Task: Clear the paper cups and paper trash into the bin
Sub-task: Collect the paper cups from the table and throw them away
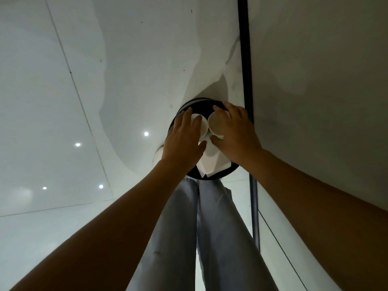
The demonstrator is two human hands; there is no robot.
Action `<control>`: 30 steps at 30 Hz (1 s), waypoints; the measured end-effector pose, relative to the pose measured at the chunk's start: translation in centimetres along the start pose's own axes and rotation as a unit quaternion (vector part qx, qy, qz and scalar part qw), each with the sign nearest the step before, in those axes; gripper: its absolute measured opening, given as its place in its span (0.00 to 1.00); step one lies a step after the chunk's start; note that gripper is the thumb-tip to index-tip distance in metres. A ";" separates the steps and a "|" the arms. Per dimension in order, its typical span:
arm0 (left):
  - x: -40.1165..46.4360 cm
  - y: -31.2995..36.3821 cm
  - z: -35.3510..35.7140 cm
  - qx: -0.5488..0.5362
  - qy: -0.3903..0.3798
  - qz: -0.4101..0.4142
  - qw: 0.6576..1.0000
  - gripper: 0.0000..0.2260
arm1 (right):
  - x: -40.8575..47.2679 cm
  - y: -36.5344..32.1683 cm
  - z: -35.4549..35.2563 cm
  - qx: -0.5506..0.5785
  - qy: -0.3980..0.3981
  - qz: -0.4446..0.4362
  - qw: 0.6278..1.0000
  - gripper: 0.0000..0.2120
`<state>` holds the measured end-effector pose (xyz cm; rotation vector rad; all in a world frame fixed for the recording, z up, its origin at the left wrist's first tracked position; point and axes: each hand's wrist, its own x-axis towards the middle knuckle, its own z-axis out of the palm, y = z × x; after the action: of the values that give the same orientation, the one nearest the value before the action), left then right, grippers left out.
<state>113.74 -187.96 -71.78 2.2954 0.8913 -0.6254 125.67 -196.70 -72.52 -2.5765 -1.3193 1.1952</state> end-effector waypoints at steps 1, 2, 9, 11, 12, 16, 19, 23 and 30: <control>-0.4 0.0 -0.4 0.000 0.001 -0.001 1.000 0.29 | -0.4 0.0 -0.4 0.005 -0.001 0.004 1.000 0.36; -0.9 0.0 -0.8 0.002 -0.003 -0.001 1.000 0.29 | -0.9 -0.2 -0.8 0.009 -0.002 0.007 1.000 0.36; -6.3 0.7 -8.2 -0.007 -0.016 -0.011 1.000 0.25 | -6.0 -3.6 -6.9 -0.012 -0.012 0.015 1.000 0.34; -8.5 0.7 -11.1 -0.010 -0.018 -0.019 1.000 0.25 | -7.8 -5.7 -9.0 -0.023 -0.015 0.011 1.000 0.33; -9.7 0.6 -12.6 -0.011 -0.017 -0.025 0.999 0.26 | -8.7 -6.9 -10.1 -0.026 -0.015 0.007 1.000 0.33; -14.6 0.1 -18.3 -0.009 -0.005 -0.044 0.999 0.25 | -12.6 -12.7 -14.2 -0.032 0.004 -0.013 0.999 0.32; -18.6 -0.6 -21.5 0.007 0.023 -0.053 0.998 0.24 | -15.2 -17.0 -15.7 -0.056 0.002 -0.038 0.998 0.32; -25.6 -1.1 -25.0 0.044 0.048 -0.066 0.996 0.24 | -19.7 -22.4 -17.7 -0.077 -0.009 -0.087 0.993 0.31; -39.9 -1.0 -26.8 -0.007 0.128 -0.177 0.976 0.24 | -28.3 -31.7 -20.4 -0.173 -0.036 -0.231 0.957 0.31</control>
<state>92.12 -186.96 -28.87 2.2537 1.4434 -0.4694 106.66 -189.56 -29.93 -2.2193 -2.1601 1.0500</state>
